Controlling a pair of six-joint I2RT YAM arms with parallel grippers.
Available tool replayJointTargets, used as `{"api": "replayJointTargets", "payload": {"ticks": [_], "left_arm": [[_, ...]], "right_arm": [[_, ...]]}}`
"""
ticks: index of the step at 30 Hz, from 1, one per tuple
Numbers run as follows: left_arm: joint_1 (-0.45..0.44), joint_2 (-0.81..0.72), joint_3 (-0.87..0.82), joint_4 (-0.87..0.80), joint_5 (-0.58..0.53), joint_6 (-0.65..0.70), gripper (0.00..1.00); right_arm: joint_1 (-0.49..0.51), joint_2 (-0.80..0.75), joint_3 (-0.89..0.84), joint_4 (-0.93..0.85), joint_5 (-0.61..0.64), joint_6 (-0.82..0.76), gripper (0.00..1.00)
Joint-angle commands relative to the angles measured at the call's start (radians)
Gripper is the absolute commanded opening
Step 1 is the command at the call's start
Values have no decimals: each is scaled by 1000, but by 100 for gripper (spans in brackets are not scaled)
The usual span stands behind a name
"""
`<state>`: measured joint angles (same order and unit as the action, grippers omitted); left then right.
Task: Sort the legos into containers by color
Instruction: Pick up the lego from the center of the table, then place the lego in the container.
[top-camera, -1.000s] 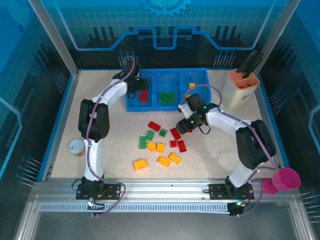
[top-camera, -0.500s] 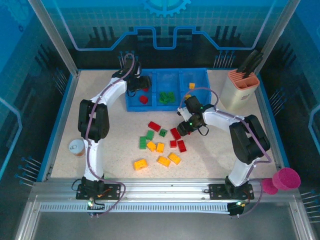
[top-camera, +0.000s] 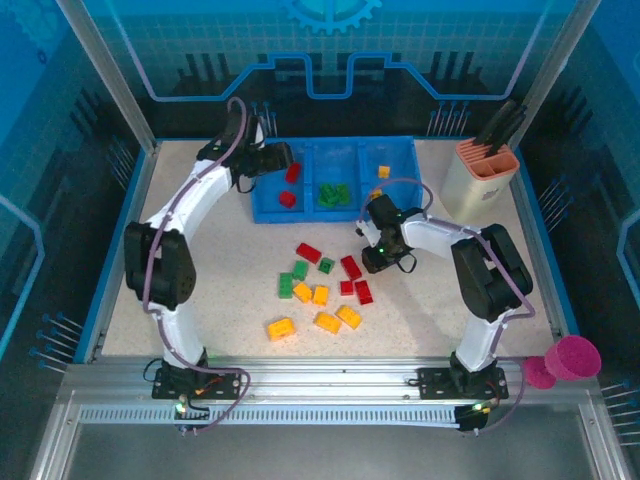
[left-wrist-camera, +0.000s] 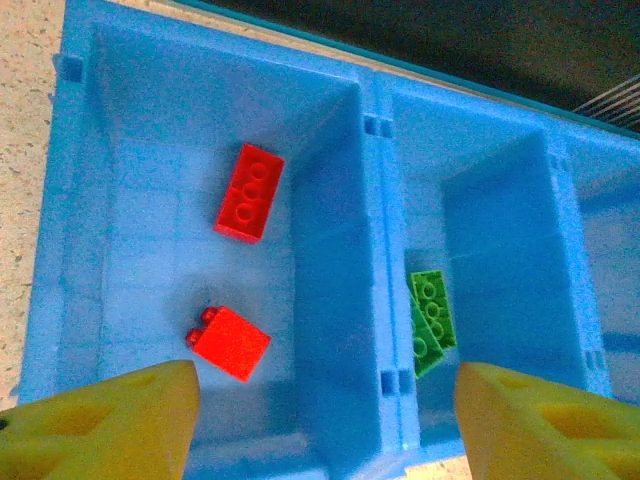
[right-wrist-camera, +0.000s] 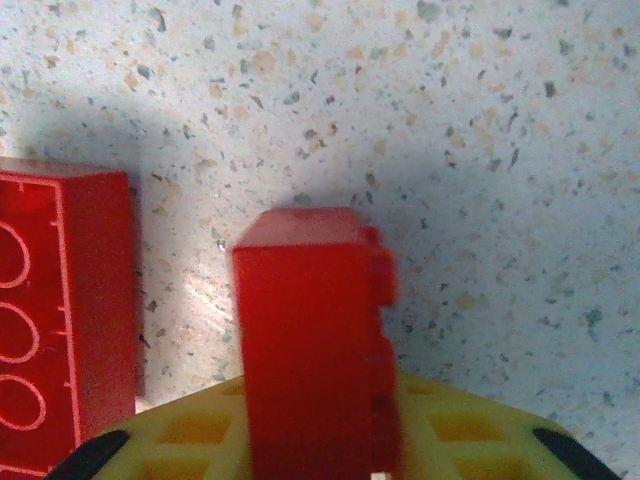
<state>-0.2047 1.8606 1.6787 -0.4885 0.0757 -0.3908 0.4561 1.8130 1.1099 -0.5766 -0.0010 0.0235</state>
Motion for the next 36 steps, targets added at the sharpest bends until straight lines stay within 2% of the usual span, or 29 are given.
{"api": "replayJointTargets", "payload": {"ticks": [1,7,12,17,22,28,31,36], "left_arm": [[8,-110,-88,-13,81,23,69],[11,-357,-338,5,218,68,69],[48,-586,-487,-58,268,119,70],[97,-794,-591,-160,283,165,73],[120,-924,-678,-235,283,178,75],[126,-986,-747,-275,301,161,75],[126,-1008,-798,-267,295,112,73],[125,-1043,-888,-279,265,34,71]], "right_arm": [[3,-64,4,-38,-26,28,29],[0,-248,-35,35,-216,-10,26],[31,-229,136,11,-263,6,26],[108,-77,409,5,-154,6,26],[172,170,738,-15,-57,-8,26],[231,447,1134,-92,76,-72,25],[253,572,1308,-143,161,-99,25],[266,688,1441,-152,221,-130,26]]}}
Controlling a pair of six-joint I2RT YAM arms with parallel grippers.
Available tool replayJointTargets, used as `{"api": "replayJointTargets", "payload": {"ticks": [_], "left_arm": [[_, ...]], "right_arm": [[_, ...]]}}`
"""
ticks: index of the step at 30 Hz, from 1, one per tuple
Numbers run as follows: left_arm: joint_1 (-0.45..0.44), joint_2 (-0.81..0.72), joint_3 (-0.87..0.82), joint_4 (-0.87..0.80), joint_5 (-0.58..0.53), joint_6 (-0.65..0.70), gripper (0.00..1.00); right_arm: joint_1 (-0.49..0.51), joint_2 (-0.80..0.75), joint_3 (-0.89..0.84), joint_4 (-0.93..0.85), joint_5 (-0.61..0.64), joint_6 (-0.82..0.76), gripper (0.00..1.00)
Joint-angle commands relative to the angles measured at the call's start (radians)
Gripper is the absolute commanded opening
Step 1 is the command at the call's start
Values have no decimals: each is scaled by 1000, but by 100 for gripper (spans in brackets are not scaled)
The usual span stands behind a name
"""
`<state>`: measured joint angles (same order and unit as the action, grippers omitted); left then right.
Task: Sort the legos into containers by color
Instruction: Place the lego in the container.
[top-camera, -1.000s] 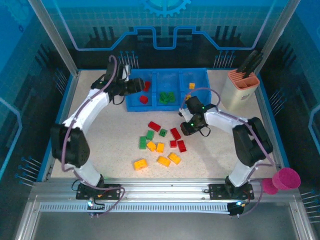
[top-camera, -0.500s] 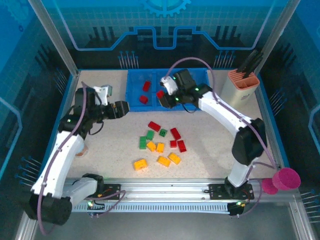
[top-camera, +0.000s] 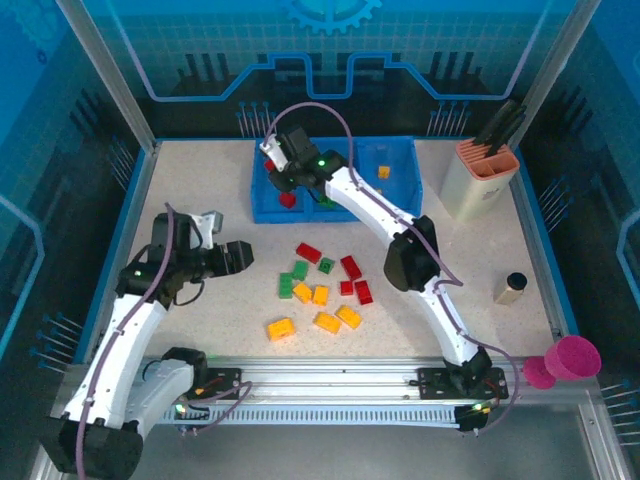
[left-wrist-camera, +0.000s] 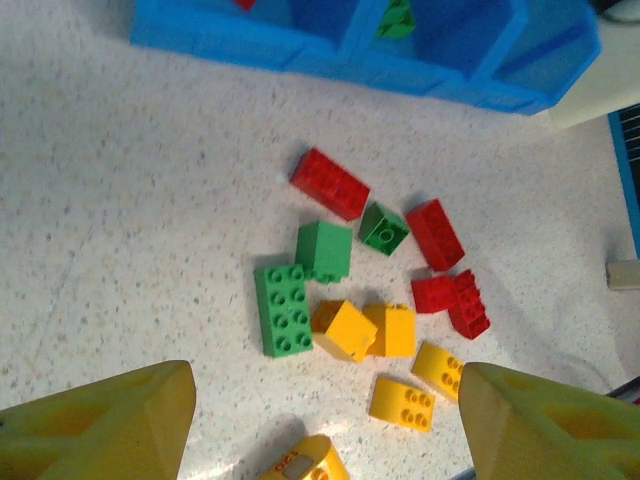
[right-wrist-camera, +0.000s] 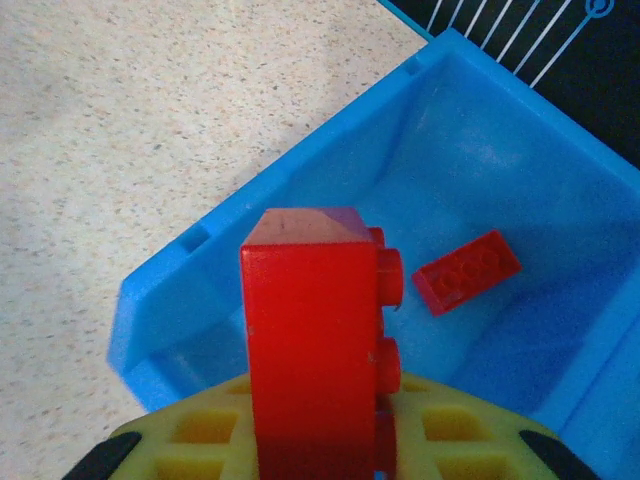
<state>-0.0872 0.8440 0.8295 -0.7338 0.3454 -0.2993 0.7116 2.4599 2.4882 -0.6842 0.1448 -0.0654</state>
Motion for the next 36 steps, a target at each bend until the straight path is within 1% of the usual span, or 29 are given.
{"api": "replayJointTargets", "payload": {"ticks": [1,5,8,13,15,17,20,22,27,33,36], "left_arm": [[7,-38,-56,-38,-14,-66,71],[4,-65,-105,-49,-28,-82,71],[-17,-68,-121,-52,-41,-96,70],[-51,-37,-136,-33,-57,-145,70],[-83,-11,-155,-3,-53,-174,70],[-132,25,-162,16,-71,-187,70],[-204,90,-152,40,-127,-215,70],[-229,123,-148,66,-147,-233,70],[-284,206,-131,113,-220,-254,68],[-361,359,-106,188,-237,-289,68],[-399,434,-72,201,-269,-293,68]], "right_arm": [[17,51,64,-32,90,-58,26],[37,96,64,-3,159,-140,28],[48,132,72,3,208,-183,29],[51,163,67,-12,235,-185,32],[51,160,48,-5,240,-185,33],[52,148,22,11,234,-182,34],[52,130,-4,32,229,-178,37],[52,113,-16,40,221,-180,38],[56,7,-148,144,196,-186,41],[56,-75,-199,152,160,-198,43],[55,-127,-242,162,147,-193,44]]}}
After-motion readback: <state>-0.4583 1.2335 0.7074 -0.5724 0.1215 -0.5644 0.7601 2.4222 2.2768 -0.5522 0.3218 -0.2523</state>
